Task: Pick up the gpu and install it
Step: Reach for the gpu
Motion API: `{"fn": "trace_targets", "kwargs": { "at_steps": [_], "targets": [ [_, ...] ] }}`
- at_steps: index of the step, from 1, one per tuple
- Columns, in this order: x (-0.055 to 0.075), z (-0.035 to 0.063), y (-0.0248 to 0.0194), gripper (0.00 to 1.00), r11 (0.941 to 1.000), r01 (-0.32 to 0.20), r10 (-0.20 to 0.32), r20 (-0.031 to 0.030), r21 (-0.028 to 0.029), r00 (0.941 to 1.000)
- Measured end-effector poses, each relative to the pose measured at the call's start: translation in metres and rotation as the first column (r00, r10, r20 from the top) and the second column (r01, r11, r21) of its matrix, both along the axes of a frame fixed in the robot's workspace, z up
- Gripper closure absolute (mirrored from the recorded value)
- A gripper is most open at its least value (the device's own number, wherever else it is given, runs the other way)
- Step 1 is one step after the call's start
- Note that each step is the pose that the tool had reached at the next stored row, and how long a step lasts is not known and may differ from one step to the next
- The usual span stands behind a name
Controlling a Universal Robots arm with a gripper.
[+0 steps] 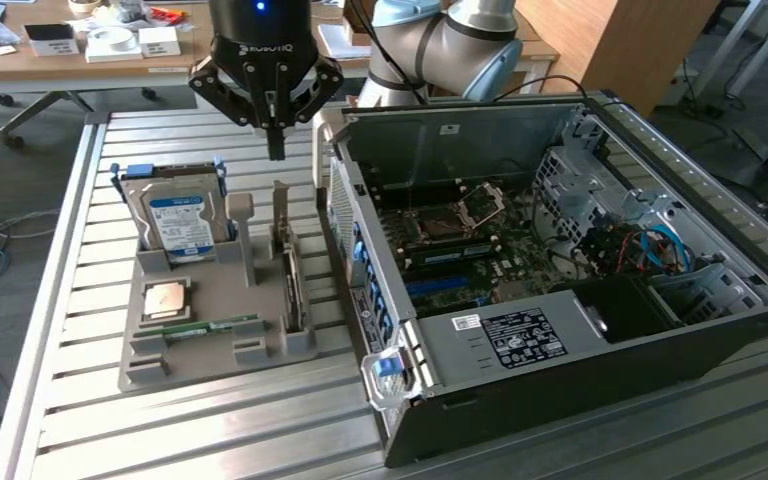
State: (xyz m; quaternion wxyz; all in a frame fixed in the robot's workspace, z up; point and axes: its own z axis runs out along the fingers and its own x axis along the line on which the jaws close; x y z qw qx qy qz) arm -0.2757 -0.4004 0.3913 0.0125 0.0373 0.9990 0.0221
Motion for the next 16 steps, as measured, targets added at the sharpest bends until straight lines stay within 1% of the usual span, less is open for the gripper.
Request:
{"fn": "trace_targets", "kwargs": {
  "at_steps": [16],
  "targets": [
    [0.0, 0.0, -0.0126, 0.89, 1.0, 0.0, 0.0, 0.0, 0.0, 1.0]
  ]
}}
